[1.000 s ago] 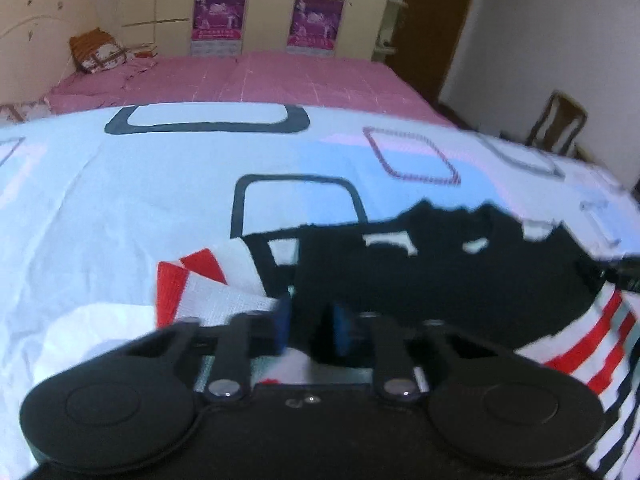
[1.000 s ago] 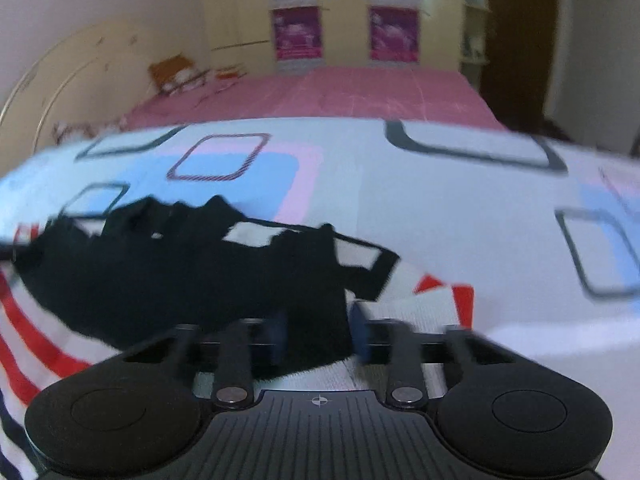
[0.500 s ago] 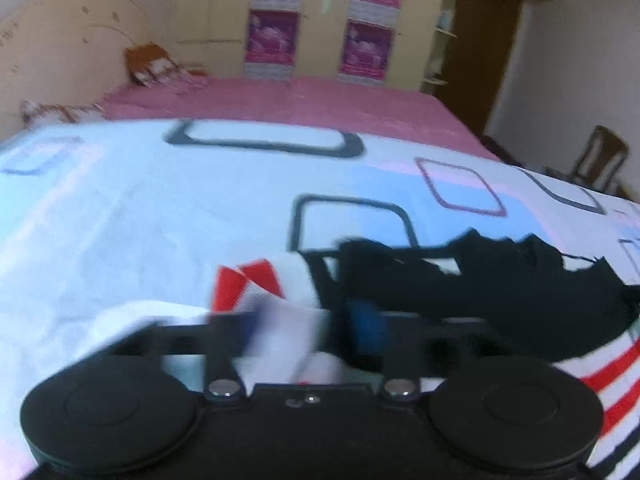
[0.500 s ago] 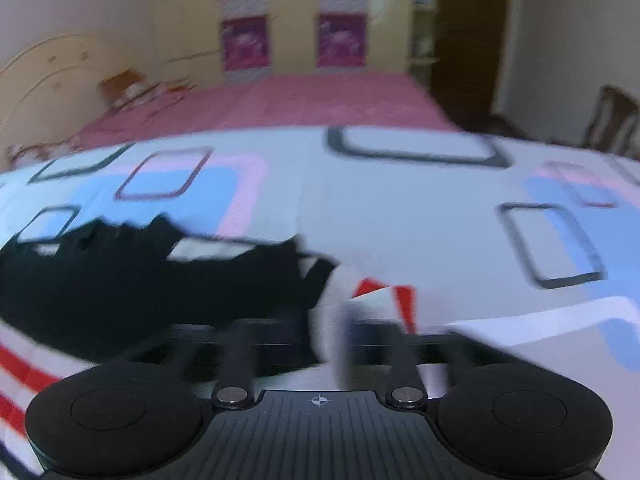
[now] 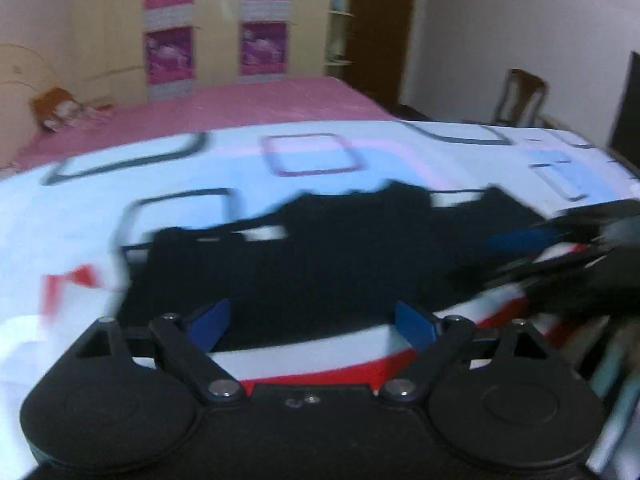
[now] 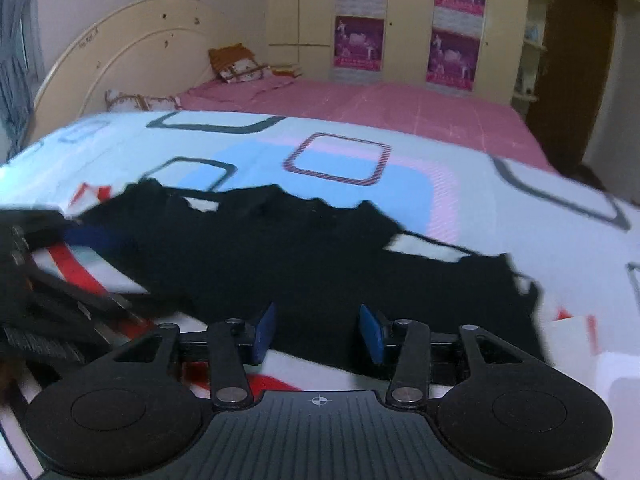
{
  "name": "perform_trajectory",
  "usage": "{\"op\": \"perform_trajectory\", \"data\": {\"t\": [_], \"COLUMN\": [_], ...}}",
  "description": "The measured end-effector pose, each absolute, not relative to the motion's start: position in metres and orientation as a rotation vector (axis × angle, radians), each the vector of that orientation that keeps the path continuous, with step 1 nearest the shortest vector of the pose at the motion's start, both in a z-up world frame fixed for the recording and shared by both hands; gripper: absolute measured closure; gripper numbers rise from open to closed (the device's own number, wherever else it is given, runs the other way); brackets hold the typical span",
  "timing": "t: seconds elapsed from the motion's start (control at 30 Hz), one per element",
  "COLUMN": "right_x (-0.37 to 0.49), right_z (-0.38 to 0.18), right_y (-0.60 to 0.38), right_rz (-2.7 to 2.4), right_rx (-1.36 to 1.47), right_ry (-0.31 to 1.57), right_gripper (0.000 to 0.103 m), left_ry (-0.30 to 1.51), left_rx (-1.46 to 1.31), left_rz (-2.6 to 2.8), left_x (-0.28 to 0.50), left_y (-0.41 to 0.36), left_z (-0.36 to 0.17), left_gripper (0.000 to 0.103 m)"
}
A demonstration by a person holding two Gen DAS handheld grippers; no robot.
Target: Fold small clothes
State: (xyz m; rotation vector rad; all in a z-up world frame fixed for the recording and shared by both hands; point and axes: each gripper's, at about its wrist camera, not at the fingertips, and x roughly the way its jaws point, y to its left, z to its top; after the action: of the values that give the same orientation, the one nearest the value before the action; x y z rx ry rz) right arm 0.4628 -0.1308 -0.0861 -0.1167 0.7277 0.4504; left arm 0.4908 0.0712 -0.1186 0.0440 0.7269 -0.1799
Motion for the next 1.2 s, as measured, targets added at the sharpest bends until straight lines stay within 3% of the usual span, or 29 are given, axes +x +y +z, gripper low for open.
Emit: {"op": "perform_trajectory", "data": {"t": [0.17,0.37,0.67,1.2], "right_x": [0.474,0.449,0.417,0.4], "right_z": [-0.1,-0.073,-0.072,-0.087], "right_y": [-0.213,-0.205,-0.14,-0.203], "right_rz": [0.17,0.181,0.413,0.269], "right_rx": [-0.059,-0.056,-0.036,-0.029], "right_ry": [0.74,0.659,0.715,0.809], "right_gripper": [0.057,0.045,0.046,0.046], "left_ry": [0.711,0.64,0.698,0.752], "left_rx": [0.071,0.082,0.063,0.035], "left_rz": [-0.123,-0.103,-0.249,-0.143], "left_x": [0.483,0.467,0.446,0.419], "left_y": [0.121,0.095,0.029,0.071], "left_z": [-0.128,-0.106,-0.111,-0.122], "left_gripper": [0.012,0.01,0.014,0.008]}}
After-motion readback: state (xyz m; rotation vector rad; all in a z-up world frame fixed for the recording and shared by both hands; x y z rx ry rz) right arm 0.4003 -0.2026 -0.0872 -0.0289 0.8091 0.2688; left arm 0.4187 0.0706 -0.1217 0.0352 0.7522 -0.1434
